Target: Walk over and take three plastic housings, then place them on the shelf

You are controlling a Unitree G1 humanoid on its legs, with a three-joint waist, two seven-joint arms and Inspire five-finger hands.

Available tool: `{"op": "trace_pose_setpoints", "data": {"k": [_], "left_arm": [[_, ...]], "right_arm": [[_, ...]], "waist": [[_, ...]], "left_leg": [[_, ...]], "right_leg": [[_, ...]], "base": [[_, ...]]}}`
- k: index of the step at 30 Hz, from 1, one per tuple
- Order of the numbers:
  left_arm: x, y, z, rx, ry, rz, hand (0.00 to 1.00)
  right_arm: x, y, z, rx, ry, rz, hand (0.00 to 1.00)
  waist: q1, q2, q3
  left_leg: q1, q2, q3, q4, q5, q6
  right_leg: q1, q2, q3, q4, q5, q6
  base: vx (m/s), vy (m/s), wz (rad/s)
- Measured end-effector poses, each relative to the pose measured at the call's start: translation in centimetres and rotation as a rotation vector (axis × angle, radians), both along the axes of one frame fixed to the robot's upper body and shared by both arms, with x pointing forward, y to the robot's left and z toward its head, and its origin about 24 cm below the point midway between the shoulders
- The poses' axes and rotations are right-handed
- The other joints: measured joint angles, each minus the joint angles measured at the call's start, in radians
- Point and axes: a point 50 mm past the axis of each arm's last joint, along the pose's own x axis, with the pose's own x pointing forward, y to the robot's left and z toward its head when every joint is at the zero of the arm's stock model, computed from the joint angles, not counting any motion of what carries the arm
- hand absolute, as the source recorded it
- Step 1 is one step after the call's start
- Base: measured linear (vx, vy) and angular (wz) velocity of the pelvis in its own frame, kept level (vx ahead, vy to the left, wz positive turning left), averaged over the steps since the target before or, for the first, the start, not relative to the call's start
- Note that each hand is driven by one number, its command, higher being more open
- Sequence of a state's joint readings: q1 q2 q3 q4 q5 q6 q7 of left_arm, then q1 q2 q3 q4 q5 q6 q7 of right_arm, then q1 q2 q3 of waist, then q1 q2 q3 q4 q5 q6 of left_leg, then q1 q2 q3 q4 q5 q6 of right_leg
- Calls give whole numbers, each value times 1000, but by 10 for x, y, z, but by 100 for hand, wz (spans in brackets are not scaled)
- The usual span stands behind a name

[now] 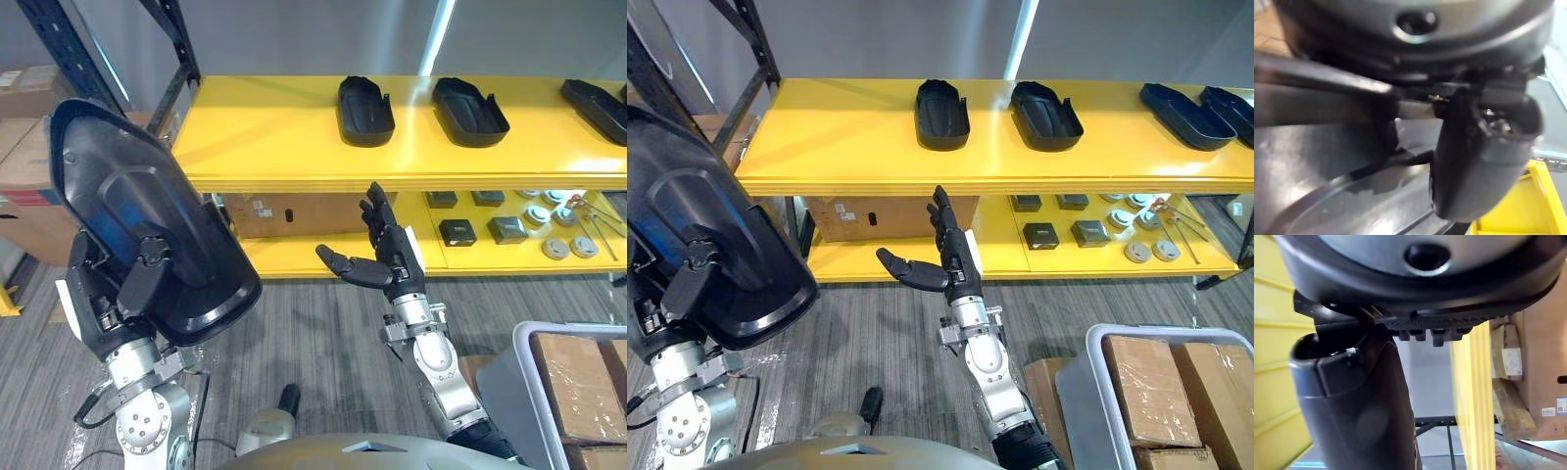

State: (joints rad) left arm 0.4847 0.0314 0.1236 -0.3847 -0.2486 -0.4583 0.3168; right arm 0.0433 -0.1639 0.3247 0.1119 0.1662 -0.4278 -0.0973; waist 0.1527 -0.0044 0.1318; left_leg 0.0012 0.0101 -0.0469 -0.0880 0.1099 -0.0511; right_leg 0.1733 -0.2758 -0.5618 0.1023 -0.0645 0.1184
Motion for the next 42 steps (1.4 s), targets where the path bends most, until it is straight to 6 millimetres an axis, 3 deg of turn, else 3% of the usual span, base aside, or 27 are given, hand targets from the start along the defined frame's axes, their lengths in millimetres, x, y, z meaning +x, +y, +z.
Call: {"op": "trace_pose_setpoints", "data": {"k": [3, 5, 8, 12, 14, 15, 16, 17, 18, 20, 22, 23, 24, 25, 26, 27, 28, 29, 30, 33, 36, 39, 40, 42], "left_arm": [[0, -3, 2, -10, -33, -25, 0], [0, -4, 3, -3, -48, -30, 0], [4, -7, 5, -14, -64, -23, 0], [13, -8, 13, 38, -97, -53, 0], [15, -7, 16, 66, -107, -78, 0], [17, -7, 17, 68, -111, -78, 0], [17, -6, 18, 77, -109, -79, 0], [17, -5, 19, 85, -110, -82, 0], [19, -4, 21, 91, -118, -83, 0], [24, -5, 25, 83, -145, -81, 0], [29, -10, 27, 71, -169, -95, 0], [30, -11, 27, 68, -169, -99, 0], [31, -12, 27, 68, -169, -104, 0], [32, -13, 26, 67, -167, -107, 0], [33, -15, 26, 63, -169, -115, 0], [34, -16, 26, 60, -173, -121, 0], [35, -18, 27, 55, -179, -129, 0], [35, -20, 25, 45, -173, -130, 0], [35, -19, 22, 37, -165, -125, 0], [39, -23, 21, 29, -161, -140, 0], [40, -23, 23, 36, -171, -144, 0], [40, -17, 24, 50, -166, -124, 0], [41, -15, 24, 57, -156, -126, 0], [41, -15, 26, 83, -158, -141, 0]], "right_arm": [[-2, -3, -5, -3, 21, -5, 100], [-2, -3, -5, 7, 24, -9, 100], [-2, -11, -6, 27, 38, -54, 100], [-4, -20, -9, 37, 53, -124, 100], [-9, -25, -13, 49, 72, -163, 100], [-12, -27, -15, 57, 83, -181, 100], [-14, -25, -17, 76, 94, -191, 100], [-15, -24, -17, 86, 95, -190, 100], [-15, -23, -13, 99, 79, -182, 100], [-13, -27, 0, 107, 20, -174, 100], [-12, -37, 17, 111, -61, -192, 100], [-13, -39, 20, 112, -74, -199, 100], [-17, -44, 26, 121, -108, -221, 100], [-20, -45, 27, 123, -124, -230, 100], [-22, -49, 30, 120, -152, -248, 100], [-22, -51, 33, 111, -173, -263, 100], [-22, -55, 38, 86, -207, -282, 100], [-21, -59, 45, 51, -244, -292, 100], [-17, -63, 52, 27, -281, -290, 100], [-9, -77, 80, 33, -404, -284, 100], [-15, -85, 113, 53, -575, -237, 100], [-27, -79, 140, 104, -730, -118, 100], [-31, -79, 147, 125, -768, -79, 100], [-29, -78, 150, 164, -783, -66, 100]], "waist": [[-9, 5, 2], [-18, 2, 16], [-35, 35, 63], [-47, 29, 74], [-50, 17, 80], [-54, 12, 85], [-77, 15, 88], [-80, 19, 95], [-83, 16, 97], [-85, 24, 101], [-104, 33, 109], [-110, 31, 110], [-140, 17, 115], [-150, 10, 111], [-166, 4, 106], [-169, 9, 105], [-169, 19, 104], [-154, 47, 95], [-148, 67, 83], [-155, 74, 79], [-151, 82, 74], [-149, 85, 76], [-149, 89, 73], [-147, 99, 70]], "left_leg": [[-29, 41, 110, 24, -2, 4], [-78, 59, 141, 126, -49, -1], [-164, 112, 183, 439, -214, 4], [-189, 111, 202, 612, -340, 28], [-174, 92, 212, 645, -389, 46], [-161, 71, 213, 639, -398, 63], [-141, 59, 203, 616, -396, 78], [-129, 54, 201, 599, -392, 87], [-110, 47, 202, 568, -383, 103], [-91, 41, 197, 528, -376, 113], [-60, 24, 176, 480, -373, 112], [-48, 14, 169, 467, -370, 105], [-24, -19, 131, 452, -366, 77], [-17, -26, 111, 455, -374, 66], [-9, -32, 62, 459, -393, 50], [-11, -29, 39, 464, -406, 45], [-13, -17, 17, 466, -430, 29], [-14, 20, 6, 456, -448, 19], [-7, 62, 8, 431, -429, 1], [34, 99, 58, 365, -351, -34], [38, 106, 76, 422, -319, -29], [-36, 106, 83, 649, -279, -37], [-64, 112, 103, 717, -283, -28], [-88, 147, 137, 666, -348, -32]], "right_leg": [[-51, 17, 49, 4, -7, 17], [-85, 15, 90, 28, -6, 15], [-112, 11, 156, 129, -39, 22], [-138, -40, 191, 260, -114, 36], [-140, -76, 207, 351, -141, -35], [-210, -109, 248, 482, -91, -97], [-269, -110, 299, 558, -74, -112], [-283, -99, 312, 561, -94, -90], [-314, -63, 324, 534, -122, -71], [-356, 12, 326, 427, -120, -69], [-415, 86, 376, 252, -71, -13], [-427, 90, 395, 220, -56, 12], [-435, 87, 440, 168, -34, 32], [-433, 85, 458, 156, -20, 17], [-420, 97, 485, 160, 39, -30], [-412, 105, 483, 160, 70, -34], [-408, 112, 462, 162, 105, -36], [-406, 136, 426, 162, 110, -56], [-396, 160, 393, 154, 103, -79], [-346, 180, 350, 131, 84, -111], [-278, 192, 340, 78, 77, -117], [-183, 181, 334, 11, 74, -119], [-141, 169, 323, -21, 73, -121], [-104, 158, 307, -44, 67, -115]], "base": [[-122, -32, -32], [-86, -1, -50], [-68, 49, -61], [-17, 142, -22], [63, 172, -13], [85, 197, 9], [134, 203, 16], [161, 177, 16], [200, 101, 4], [159, 60, 10], [183, 30, 35], [279, -49, 78], [268, -90, 85], [368, -182, 121], [285, -186, 96], [346, -260, 96], [328, -266, 65], [407, -304, 55], [356, -236, 45], [334, -211, 50], [192, -100, 13], [191, -16, 6], [141, 41, 23], [91, 87, 32]]}}
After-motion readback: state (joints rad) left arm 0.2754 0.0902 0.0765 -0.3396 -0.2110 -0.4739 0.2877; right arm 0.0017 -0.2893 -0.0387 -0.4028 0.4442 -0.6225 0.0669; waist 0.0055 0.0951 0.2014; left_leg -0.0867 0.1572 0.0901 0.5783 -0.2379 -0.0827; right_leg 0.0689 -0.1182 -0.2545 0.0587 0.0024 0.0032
